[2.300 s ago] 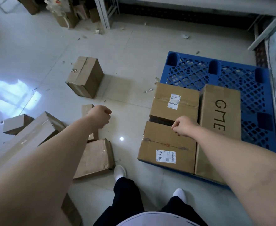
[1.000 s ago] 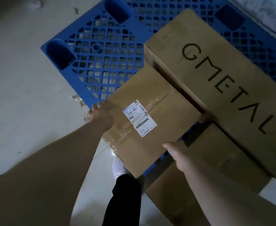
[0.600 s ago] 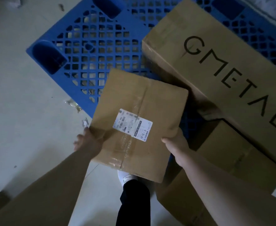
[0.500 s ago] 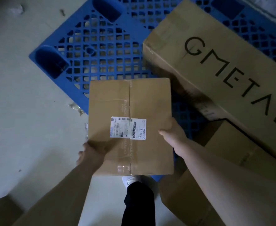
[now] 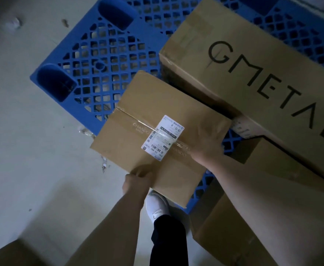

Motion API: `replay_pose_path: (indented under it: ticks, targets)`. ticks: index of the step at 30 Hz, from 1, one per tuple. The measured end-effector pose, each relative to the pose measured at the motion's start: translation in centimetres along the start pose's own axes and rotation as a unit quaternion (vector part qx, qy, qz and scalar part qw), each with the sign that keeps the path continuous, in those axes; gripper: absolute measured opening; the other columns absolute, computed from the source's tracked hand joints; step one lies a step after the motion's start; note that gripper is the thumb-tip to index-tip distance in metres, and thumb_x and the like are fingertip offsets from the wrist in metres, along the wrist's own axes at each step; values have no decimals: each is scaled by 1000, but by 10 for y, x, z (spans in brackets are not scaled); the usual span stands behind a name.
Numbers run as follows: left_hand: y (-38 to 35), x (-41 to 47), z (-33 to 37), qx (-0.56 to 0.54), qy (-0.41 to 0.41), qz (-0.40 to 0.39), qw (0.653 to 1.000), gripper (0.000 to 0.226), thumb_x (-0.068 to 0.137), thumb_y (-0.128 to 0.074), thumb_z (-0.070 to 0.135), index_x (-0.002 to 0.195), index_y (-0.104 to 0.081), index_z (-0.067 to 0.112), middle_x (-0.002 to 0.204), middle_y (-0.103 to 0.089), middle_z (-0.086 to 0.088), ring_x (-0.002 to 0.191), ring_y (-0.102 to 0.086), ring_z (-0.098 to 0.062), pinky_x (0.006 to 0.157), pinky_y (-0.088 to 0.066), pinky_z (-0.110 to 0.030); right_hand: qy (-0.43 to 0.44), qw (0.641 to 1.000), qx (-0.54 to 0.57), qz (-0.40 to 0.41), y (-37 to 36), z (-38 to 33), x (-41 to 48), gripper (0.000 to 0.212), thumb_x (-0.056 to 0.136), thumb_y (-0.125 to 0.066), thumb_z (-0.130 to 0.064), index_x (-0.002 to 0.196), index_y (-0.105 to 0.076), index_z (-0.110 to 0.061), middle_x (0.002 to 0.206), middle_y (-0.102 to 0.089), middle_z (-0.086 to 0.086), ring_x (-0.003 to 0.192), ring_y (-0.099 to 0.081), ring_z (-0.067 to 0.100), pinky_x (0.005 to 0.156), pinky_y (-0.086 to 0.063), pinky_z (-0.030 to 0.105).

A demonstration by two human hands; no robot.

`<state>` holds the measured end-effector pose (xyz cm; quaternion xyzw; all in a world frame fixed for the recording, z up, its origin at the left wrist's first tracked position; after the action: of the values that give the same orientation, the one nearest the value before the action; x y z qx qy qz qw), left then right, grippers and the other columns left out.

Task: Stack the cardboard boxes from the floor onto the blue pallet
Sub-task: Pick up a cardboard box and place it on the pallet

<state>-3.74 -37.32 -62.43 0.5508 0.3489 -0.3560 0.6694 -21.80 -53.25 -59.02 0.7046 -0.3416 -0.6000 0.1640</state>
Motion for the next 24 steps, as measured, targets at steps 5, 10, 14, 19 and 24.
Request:
replay_pose_path:
  ticks: [5, 10, 14, 19, 24]
  targets:
    - [0, 14, 17, -26, 3, 38, 999, 60, 70, -66, 27, 124, -42, 14, 99, -63, -12, 80, -70, -33, 72, -60, -48, -54, 995, -58, -58, -19, 14, 8, 96, 92, -57, -21, 152, 17, -20, 157, 26, 14, 143, 16, 46, 116, -10, 61]
    - [1, 26, 28, -21, -27, 50, 998, 59, 66, -61, 27, 120, -42, 21, 103, -62, -11, 85, -69, -33, 71, -60, -45, -72, 995, -40, -61, -17, 14, 17, 95, 93, -55, -22, 152, 20, -18, 155, 30, 16, 142, 17, 49, 119, -6, 53]
    - [-9, 17, 30, -13, -32, 13, 999, 54, 70, -60, 25, 120, -42, 20, 104, -62, -12, 86, -69, -32, 63, -57, -39, -62, 997, -1, -42, -7, 24, 17, 90, 92, -55, -21, 154, 11, -17, 160, 18, 13, 145, 13, 43, 119, -6, 52]
    - [-60, -35, -5, 109, 13, -100, 989, 34, 77, -65, 33, 95, -61, 4, 94, -69, -18, 84, -68, -34, 65, -57, -39, -44, 994, 79, 59, -1, 92, -8, 82, 87, -62, -26, 152, -14, -11, 158, -13, 13, 146, -17, 27, 116, -27, 43]
    - [-123, -82, -19, 266, -53, -107, 957, 33, 85, -61, 39, 72, -49, 11, 108, -62, -19, 107, -61, -34, 91, -51, -39, -188, 977, 99, 35, -10, 215, -67, 91, 88, -60, -36, 153, -3, -9, 158, -6, 20, 146, -11, 38, 117, -19, 53]
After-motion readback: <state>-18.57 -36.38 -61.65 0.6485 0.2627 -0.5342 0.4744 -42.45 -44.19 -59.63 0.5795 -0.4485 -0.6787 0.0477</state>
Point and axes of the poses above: each hand's wrist, its own x-axis towards the middle knuckle, its own y-axis out of the back of the hand, z = x × y, the point moved 5 cm from there along x, towards the middle knuckle
